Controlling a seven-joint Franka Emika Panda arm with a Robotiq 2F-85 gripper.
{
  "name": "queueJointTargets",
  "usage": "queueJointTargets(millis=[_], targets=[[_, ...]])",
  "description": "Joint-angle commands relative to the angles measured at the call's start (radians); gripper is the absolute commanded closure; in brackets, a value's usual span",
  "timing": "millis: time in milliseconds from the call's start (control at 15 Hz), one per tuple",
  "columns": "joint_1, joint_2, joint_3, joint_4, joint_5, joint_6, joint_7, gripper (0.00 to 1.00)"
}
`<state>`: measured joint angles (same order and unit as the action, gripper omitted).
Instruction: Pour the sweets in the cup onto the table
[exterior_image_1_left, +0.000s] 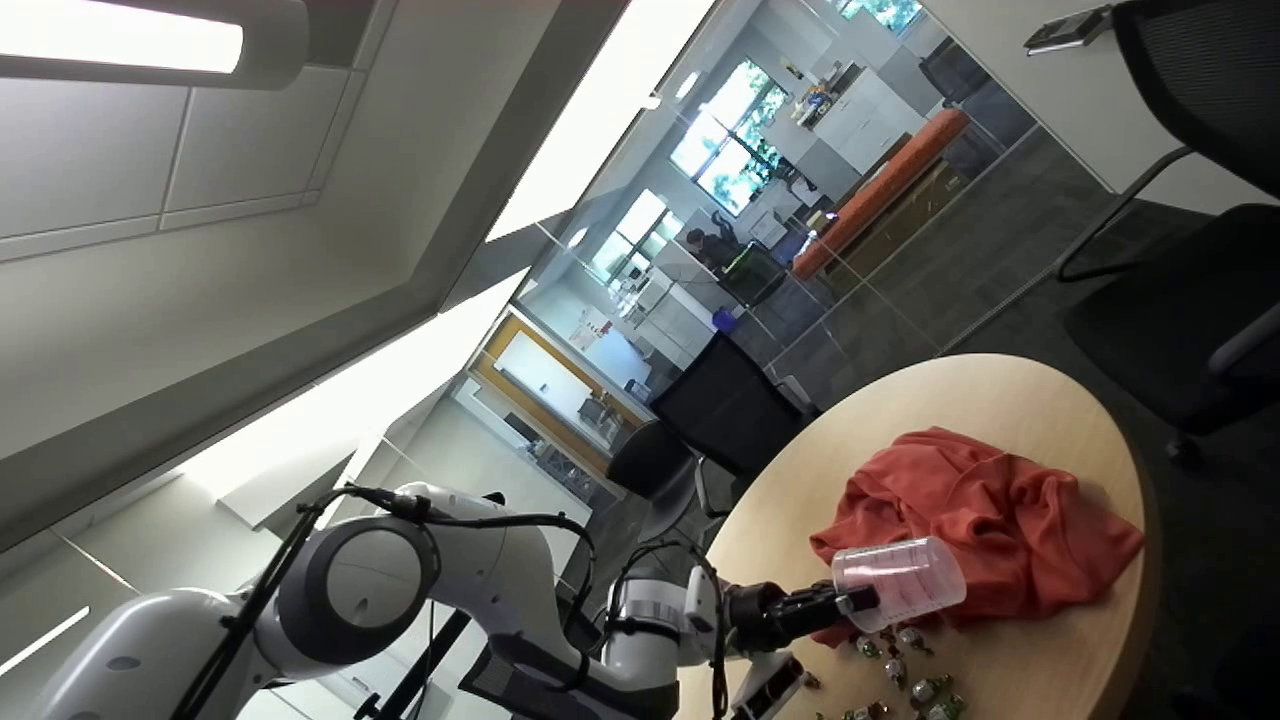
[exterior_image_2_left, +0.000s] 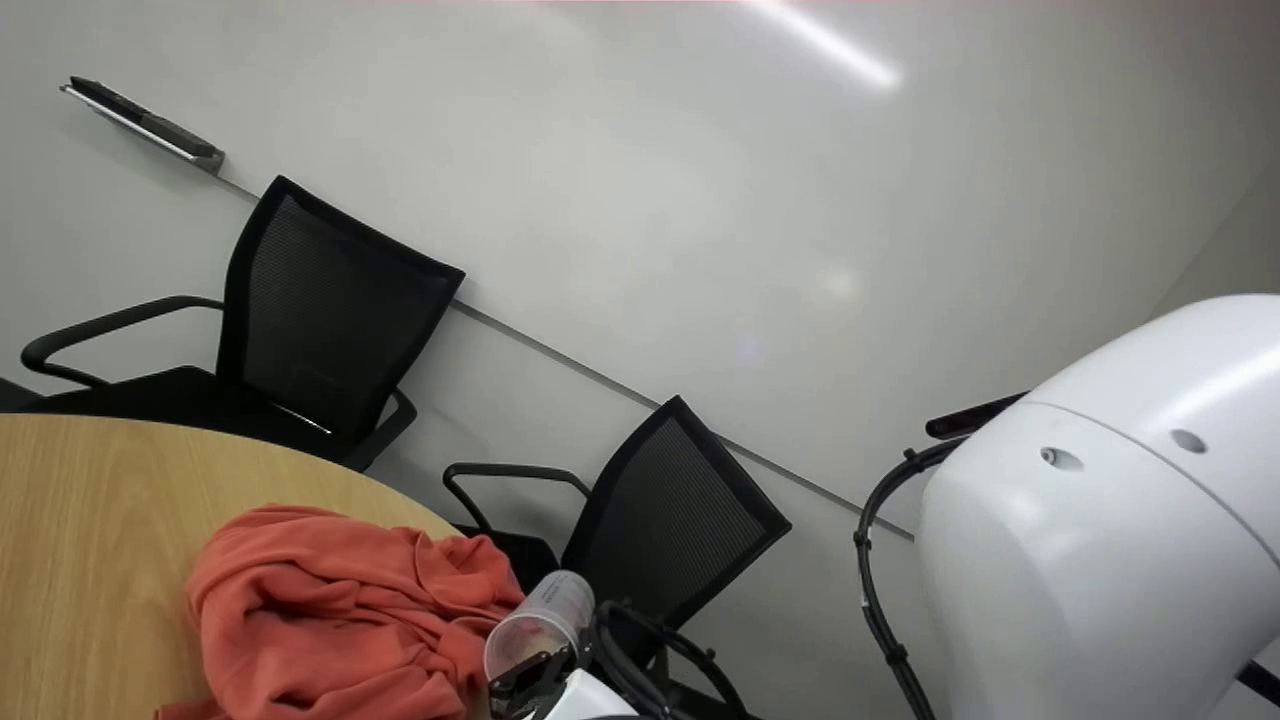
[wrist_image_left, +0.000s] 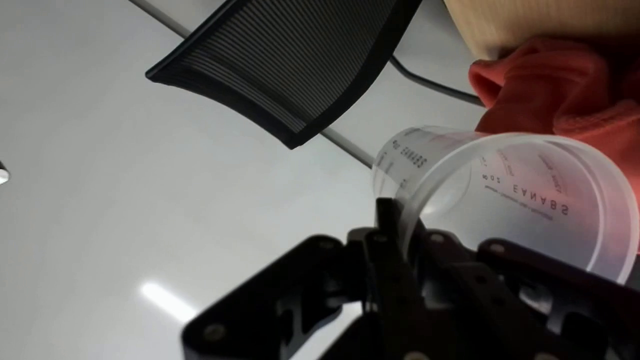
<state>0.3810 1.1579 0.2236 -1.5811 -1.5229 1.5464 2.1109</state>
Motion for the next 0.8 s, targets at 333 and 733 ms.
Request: queueJointTargets(millis=[333, 733], targets=[[-0.173, -0.227, 0.023, -0.227, 0.028, 0.394, -0.199, 0.99], [-0.280, -0.346, 0.013, -0.344, 0.113, 0.703, -0.343, 0.99]])
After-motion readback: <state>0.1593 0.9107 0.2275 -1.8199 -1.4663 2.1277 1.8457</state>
